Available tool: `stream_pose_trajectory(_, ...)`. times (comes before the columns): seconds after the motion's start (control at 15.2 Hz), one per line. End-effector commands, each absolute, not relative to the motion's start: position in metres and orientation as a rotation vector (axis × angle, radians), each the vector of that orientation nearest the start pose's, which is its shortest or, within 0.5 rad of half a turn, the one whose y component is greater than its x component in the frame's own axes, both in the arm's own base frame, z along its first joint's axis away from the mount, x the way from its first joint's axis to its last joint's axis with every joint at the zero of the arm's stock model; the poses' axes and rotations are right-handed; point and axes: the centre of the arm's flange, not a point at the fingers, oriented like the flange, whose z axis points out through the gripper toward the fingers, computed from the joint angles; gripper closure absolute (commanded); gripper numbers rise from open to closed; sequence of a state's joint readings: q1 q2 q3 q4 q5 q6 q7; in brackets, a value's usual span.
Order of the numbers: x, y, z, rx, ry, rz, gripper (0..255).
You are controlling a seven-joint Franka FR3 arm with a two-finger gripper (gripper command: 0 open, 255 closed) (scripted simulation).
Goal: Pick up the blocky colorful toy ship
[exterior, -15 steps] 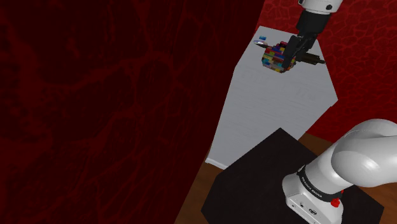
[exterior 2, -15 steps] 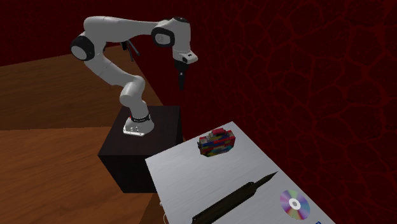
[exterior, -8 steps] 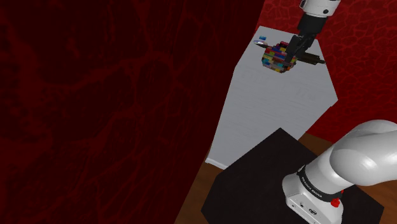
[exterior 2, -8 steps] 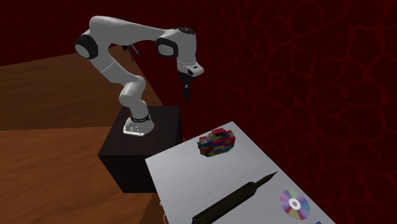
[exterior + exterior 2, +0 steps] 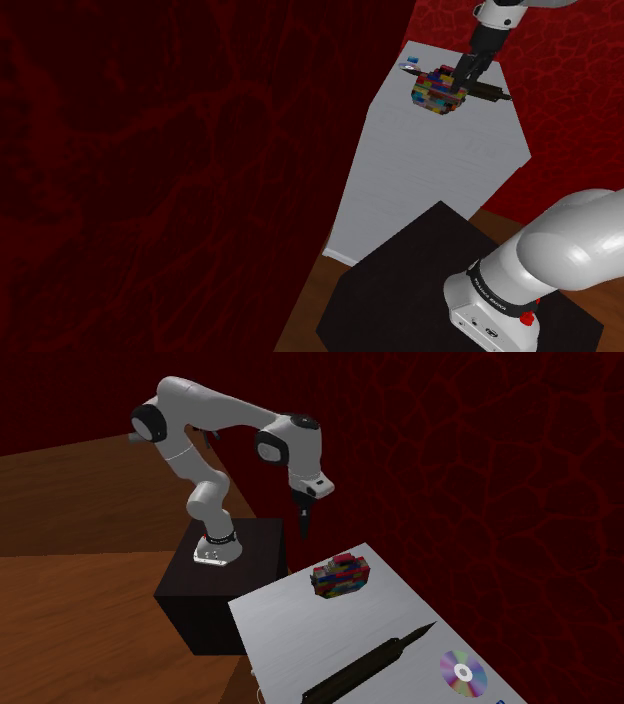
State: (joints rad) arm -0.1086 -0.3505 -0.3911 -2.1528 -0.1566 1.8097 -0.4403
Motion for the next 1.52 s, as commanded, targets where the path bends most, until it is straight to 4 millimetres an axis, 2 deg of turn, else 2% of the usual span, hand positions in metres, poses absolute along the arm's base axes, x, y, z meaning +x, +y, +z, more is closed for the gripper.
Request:
stream_pose_trajectory(0.0, 0.394, -0.270, 0.526, -3.153, 0.000, 0.029, 0)
stream_pose_trajectory(0.66, 0.434, -0.392, 0.501, -3.147, 0.019, -0.001, 0)
stream_pose_trajectory(1.12, 0.434, -0.392, 0.464, -3.147, 0.019, -0.001, 0)
stream_pose_trajectory(1.25, 0.434, -0.392, 0.461, -3.147, 0.019, -0.001, 0)
stream_pose_trajectory(1.32, 0.434, -0.393, 0.462, -3.147, 0.019, -0.001, 255)
stream_pose_trajectory(1.45, 0.434, -0.393, 0.462, -3.147, 0.019, -0.001, 255)
